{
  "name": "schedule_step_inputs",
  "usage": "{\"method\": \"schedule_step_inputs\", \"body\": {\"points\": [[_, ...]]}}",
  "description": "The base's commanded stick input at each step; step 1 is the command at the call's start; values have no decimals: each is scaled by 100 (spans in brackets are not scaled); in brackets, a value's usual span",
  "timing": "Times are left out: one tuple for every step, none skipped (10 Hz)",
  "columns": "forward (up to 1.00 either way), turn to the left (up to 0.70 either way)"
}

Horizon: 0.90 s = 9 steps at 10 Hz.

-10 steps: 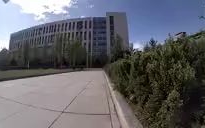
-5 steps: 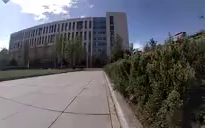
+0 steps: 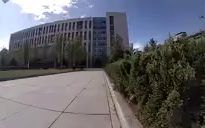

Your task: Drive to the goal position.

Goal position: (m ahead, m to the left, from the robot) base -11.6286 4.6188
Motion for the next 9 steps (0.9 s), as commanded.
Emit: {"method": "schedule_step_inputs", "body": {"points": [[4, 0], [4, 0], [4, 0], [4, 0], [4, 0], [4, 0], [4, 0], [4, 0], [4, 0]]}}
